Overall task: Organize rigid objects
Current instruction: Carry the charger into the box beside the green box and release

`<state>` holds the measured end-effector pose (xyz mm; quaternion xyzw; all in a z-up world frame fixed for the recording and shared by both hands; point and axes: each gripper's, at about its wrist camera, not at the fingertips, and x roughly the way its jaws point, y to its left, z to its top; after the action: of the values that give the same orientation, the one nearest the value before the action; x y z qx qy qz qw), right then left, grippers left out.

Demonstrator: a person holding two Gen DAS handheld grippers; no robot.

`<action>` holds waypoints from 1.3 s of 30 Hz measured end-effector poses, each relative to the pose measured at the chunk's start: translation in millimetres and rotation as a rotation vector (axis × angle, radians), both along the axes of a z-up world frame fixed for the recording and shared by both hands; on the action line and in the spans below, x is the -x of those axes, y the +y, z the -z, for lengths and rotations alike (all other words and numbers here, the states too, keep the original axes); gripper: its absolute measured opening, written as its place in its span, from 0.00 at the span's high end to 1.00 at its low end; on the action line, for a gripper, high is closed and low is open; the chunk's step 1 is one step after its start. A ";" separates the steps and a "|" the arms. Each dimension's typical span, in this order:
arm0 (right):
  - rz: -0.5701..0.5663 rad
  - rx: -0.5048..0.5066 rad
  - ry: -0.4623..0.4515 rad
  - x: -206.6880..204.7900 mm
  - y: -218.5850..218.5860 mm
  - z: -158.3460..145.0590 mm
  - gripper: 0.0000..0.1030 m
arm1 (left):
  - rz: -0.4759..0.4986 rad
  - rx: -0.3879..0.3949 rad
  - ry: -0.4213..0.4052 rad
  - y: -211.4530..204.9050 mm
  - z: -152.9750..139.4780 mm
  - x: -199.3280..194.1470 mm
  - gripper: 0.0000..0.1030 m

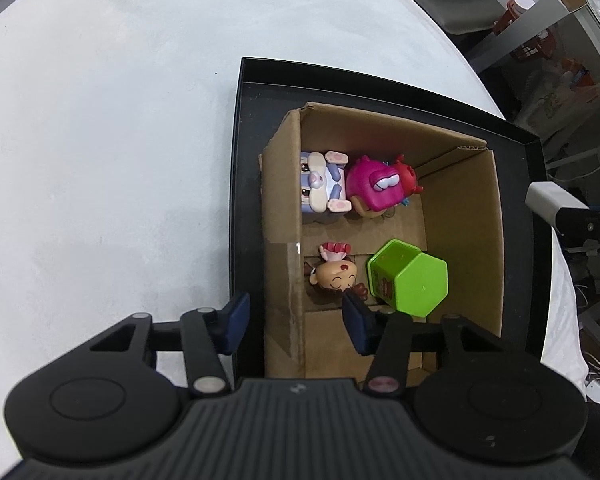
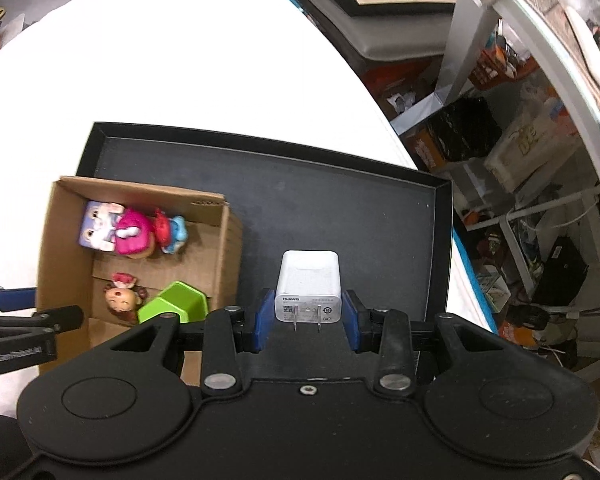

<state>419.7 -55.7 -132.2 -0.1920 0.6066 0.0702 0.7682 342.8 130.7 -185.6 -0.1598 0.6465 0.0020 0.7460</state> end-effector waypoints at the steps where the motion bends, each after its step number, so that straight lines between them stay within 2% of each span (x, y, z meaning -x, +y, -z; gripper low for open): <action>1: -0.002 0.001 -0.002 1.1 2.9 -2.6 0.65 | 0.001 0.003 -0.001 0.4 1.0 0.1 0.53; 9: -0.032 -0.006 -0.018 12.9 33.4 -20.4 0.65 | -0.002 0.022 -0.012 7.4 1.5 5.0 0.65; 19: -0.071 -0.002 -0.017 25.0 65.0 -23.5 0.65 | 0.009 0.044 -0.019 7.4 5.3 12.4 0.77; 22: -0.077 -0.006 -0.012 27.7 71.1 -22.0 0.65 | 0.003 0.049 -0.025 7.1 6.0 13.2 0.84; 39: -0.060 0.000 0.033 28.3 85.5 11.2 0.65 | 0.012 0.084 -0.038 16.2 8.0 16.1 0.84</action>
<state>391.4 29.8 -143.4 -0.2091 0.6131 0.0962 0.7558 326.7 146.9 -193.6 -0.1874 0.6325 -0.0327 0.7508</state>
